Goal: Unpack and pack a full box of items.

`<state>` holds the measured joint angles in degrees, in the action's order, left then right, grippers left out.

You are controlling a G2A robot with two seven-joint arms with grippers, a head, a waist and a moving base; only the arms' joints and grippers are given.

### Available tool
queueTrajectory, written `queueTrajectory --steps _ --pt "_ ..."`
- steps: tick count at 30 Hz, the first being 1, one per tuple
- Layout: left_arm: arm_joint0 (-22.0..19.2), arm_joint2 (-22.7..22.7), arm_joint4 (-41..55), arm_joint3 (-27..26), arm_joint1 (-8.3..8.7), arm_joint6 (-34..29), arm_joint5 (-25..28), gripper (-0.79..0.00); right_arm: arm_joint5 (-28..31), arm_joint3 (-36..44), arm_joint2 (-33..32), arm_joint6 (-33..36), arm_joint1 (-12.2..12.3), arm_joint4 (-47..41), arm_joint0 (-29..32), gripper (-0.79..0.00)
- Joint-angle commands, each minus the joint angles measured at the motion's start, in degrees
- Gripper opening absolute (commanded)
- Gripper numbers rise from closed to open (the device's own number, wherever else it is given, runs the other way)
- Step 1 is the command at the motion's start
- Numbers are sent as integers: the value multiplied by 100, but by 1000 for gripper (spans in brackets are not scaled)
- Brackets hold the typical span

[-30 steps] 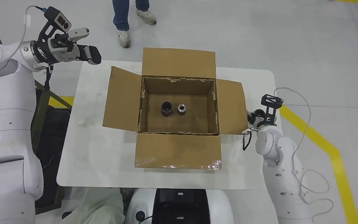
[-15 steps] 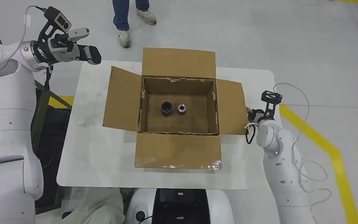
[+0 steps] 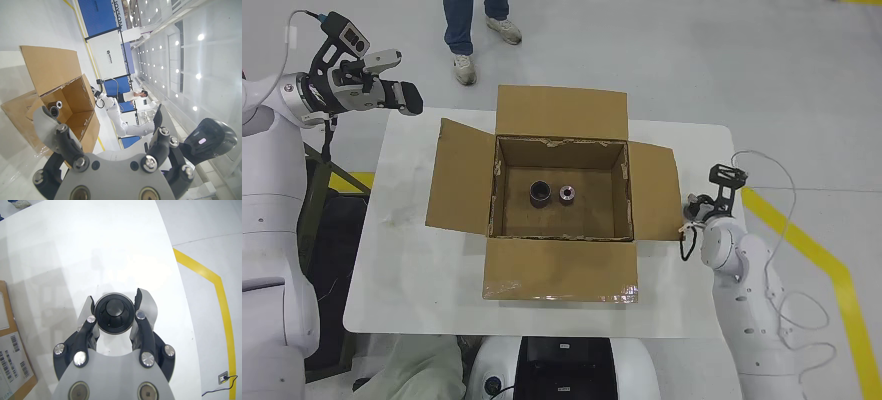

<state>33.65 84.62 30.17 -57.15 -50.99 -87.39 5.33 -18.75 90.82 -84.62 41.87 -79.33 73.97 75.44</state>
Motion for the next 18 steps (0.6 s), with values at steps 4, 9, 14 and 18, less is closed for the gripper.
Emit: queueTrajectory --steps 4,9,14,18 --pt "0 0 0 0 0 0 0 0 -32 385 -60 -10 15 73 199 -785" --pt "0 0 0 0 0 0 0 0 -93 931 -133 -42 30 191 471 -785" --pt "0 0 0 0 0 0 0 0 -176 1464 -188 -64 41 372 701 -785" --pt "0 0 0 0 0 0 0 0 -208 1801 -208 -68 45 491 801 -785"
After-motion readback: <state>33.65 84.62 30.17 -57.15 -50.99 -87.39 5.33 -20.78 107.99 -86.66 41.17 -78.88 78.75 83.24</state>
